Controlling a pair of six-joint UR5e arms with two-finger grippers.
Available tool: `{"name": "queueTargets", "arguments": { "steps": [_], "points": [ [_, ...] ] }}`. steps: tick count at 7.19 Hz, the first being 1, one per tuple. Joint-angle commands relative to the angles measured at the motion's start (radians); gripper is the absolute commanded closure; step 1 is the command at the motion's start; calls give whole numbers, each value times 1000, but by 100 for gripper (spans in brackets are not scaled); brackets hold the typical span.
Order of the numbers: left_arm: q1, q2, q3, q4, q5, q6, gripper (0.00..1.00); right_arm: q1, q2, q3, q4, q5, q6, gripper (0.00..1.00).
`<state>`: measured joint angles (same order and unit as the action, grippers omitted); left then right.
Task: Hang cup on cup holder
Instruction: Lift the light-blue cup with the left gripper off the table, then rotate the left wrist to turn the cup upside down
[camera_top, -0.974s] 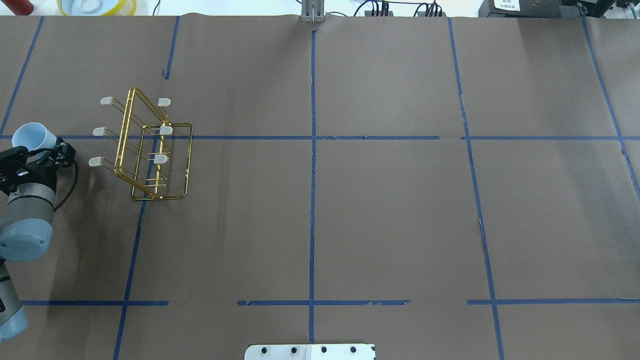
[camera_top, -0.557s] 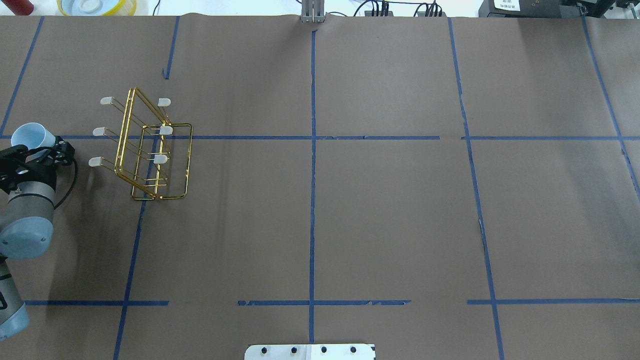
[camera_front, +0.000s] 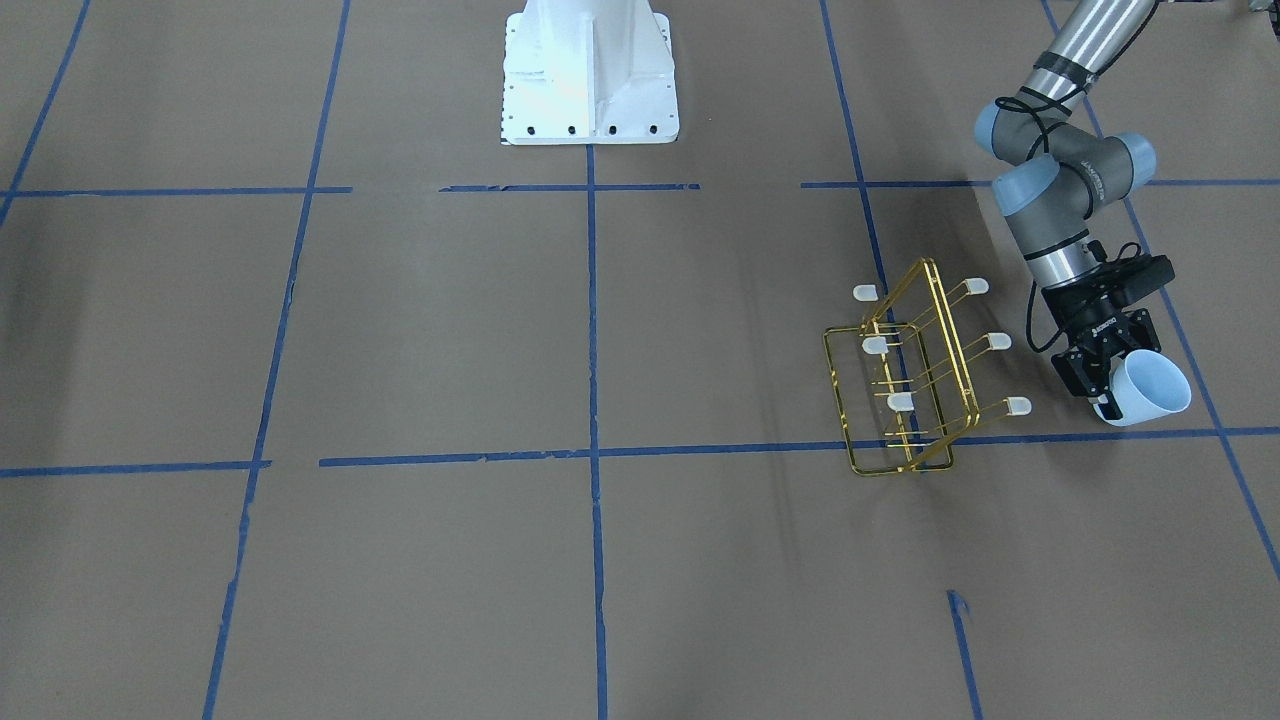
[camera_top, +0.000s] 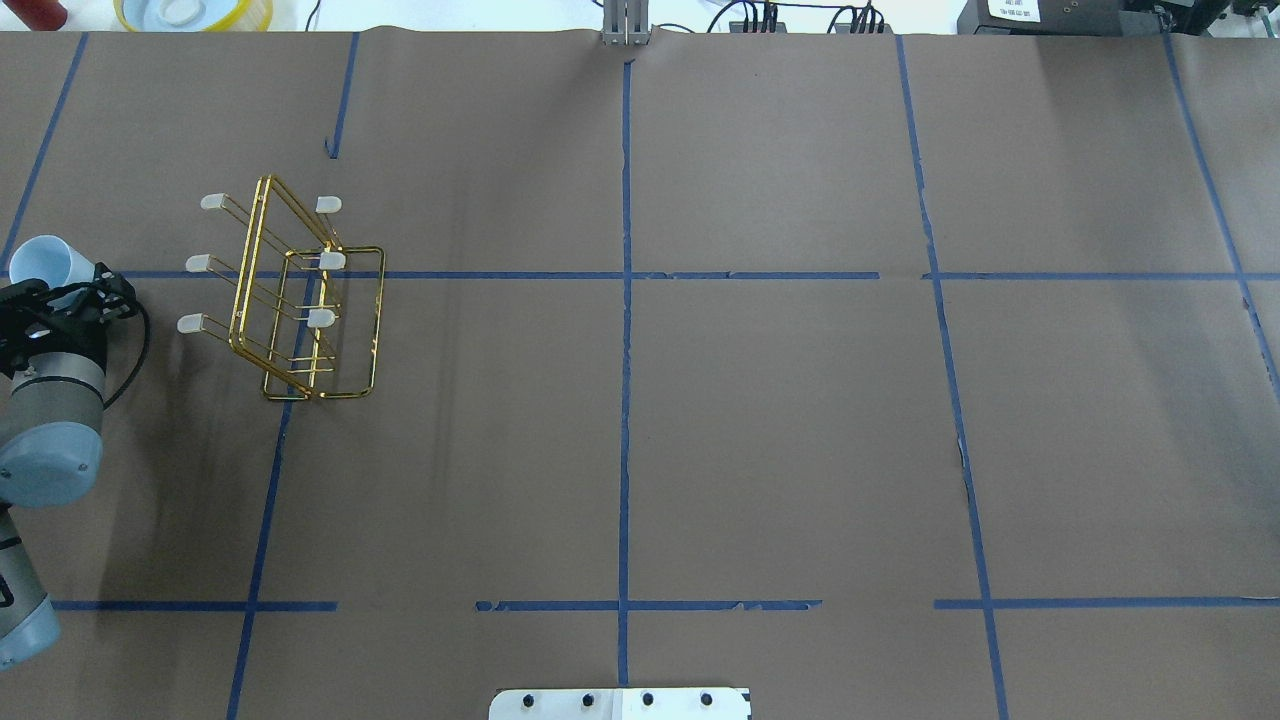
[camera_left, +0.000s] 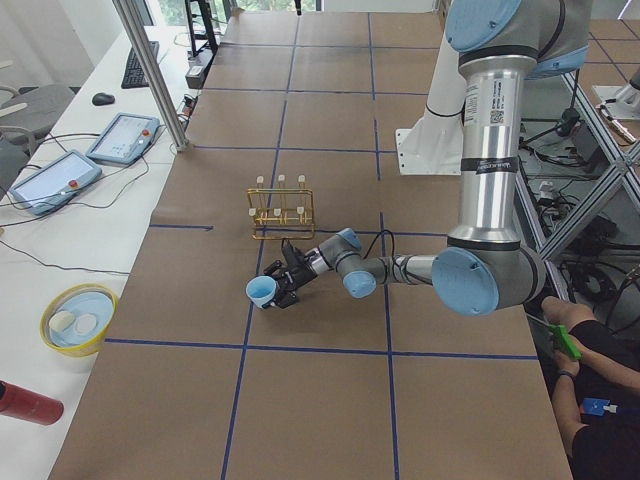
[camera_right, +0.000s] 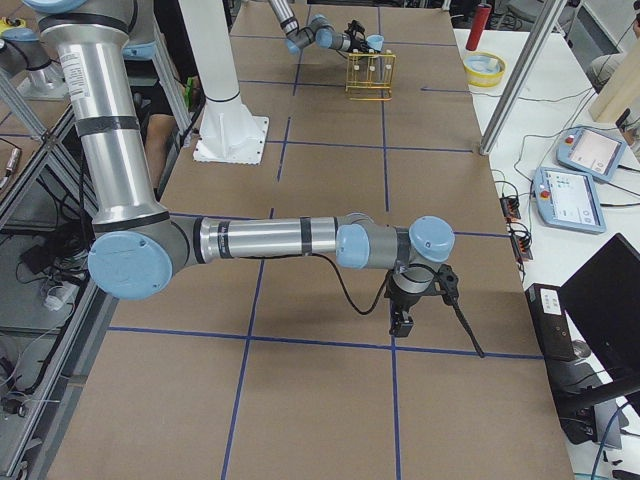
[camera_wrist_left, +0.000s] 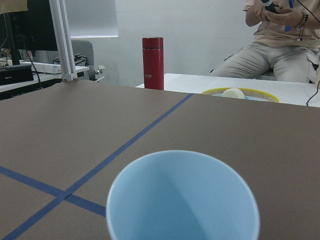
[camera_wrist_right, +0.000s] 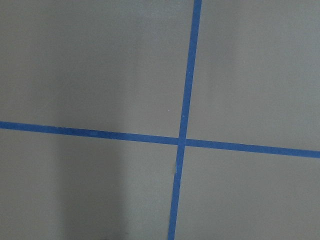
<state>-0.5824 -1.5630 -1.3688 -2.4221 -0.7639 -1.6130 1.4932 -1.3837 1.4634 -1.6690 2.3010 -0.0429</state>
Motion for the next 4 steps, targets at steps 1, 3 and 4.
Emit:
{"name": "queueTargets", "arguments": {
  "steps": [1, 3, 4],
  "points": [
    [-68, 1, -33, -18, -32, 83, 100, 1, 0, 0, 0, 0, 0, 0],
    [-114, 17, -152, -25, -137, 88, 100, 1, 0, 0, 0, 0, 0, 0],
    [-120, 64, -238, -90, -158, 88, 100, 1, 0, 0, 0, 0, 0, 0]
  ]
}}
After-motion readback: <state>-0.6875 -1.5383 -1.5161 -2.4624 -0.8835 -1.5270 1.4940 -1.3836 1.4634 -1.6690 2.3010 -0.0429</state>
